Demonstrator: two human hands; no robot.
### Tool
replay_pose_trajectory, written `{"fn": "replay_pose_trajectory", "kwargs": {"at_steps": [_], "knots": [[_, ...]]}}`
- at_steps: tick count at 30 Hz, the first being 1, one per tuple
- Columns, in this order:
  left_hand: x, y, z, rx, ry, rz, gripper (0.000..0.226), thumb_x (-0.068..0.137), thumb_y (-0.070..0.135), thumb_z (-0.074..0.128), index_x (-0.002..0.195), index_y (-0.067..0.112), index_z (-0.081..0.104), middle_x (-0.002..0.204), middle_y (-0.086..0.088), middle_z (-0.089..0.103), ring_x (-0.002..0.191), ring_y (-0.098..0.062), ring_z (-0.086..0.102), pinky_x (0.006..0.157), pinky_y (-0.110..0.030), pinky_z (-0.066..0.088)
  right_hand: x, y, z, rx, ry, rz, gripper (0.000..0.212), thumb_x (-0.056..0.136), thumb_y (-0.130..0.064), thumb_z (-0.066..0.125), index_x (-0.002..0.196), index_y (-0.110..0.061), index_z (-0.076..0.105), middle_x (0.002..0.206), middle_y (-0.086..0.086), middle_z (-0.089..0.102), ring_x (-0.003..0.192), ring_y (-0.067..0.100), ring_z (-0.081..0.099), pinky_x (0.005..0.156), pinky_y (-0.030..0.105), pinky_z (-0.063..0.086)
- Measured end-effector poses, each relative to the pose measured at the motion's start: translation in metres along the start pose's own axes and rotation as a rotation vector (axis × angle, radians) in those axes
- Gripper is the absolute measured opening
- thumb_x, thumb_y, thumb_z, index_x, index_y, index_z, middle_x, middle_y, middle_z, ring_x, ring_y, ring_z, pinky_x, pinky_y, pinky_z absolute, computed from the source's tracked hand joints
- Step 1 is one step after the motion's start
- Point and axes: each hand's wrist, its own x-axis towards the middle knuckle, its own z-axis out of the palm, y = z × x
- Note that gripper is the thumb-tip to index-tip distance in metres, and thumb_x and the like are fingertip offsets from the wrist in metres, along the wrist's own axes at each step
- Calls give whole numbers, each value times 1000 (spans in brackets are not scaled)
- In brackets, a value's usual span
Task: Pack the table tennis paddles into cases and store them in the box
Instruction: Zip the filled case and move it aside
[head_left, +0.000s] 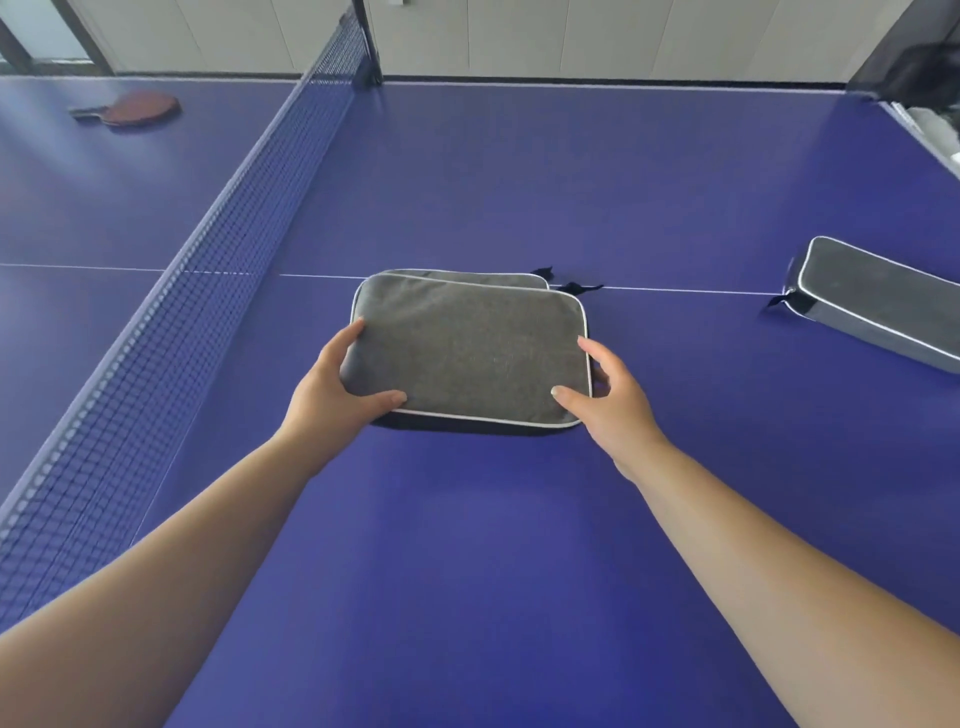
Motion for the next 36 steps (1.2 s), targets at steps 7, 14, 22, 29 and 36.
{"fn": "replay_pose_trajectory", "kwargs": {"at_steps": [7,14,22,29,36], "knots": [[75,8,-6,-86,28,20,88,77,28,81,147,48,31,140,11,42,116,-8,42,89,-27,38,72,-22,26,84,56,-44,63,84,-19,72,139,-38,47,135,-12,54,119,8,54,97,25,47],[101,-10,7,-89,10,-33,86,80,29,79,146,49,29,138,9,43,110,-12,45,73,-18,39,96,-8,38,6,-21,13,75,81,-27,76,145,-40,38,150,-15,40,139,10,35,112,35,35],[105,-14,15,-111,61,-21,84,78,31,80,145,48,33,136,11,45,112,-10,48,80,-20,41,99,-2,49,5,57,-30,65,87,-25,71,144,-34,43,150,-14,39,140,7,31,104,21,29],[104,-13,16,-12,36,-13,83,84,35,74,148,49,24,148,8,41,116,-14,47,79,-25,40,99,2,48,-125,66,-34,60,89,-34,66,144,-40,40,151,-6,38,140,14,32,108,30,31],[100,-4,11,201,-28,16,83,89,46,63,154,40,12,156,-1,25,139,-27,32,102,-42,39,91,-12,39,-353,-68,-27,68,92,-37,62,151,-29,28,157,-4,28,144,20,26,115,42,30]]}}
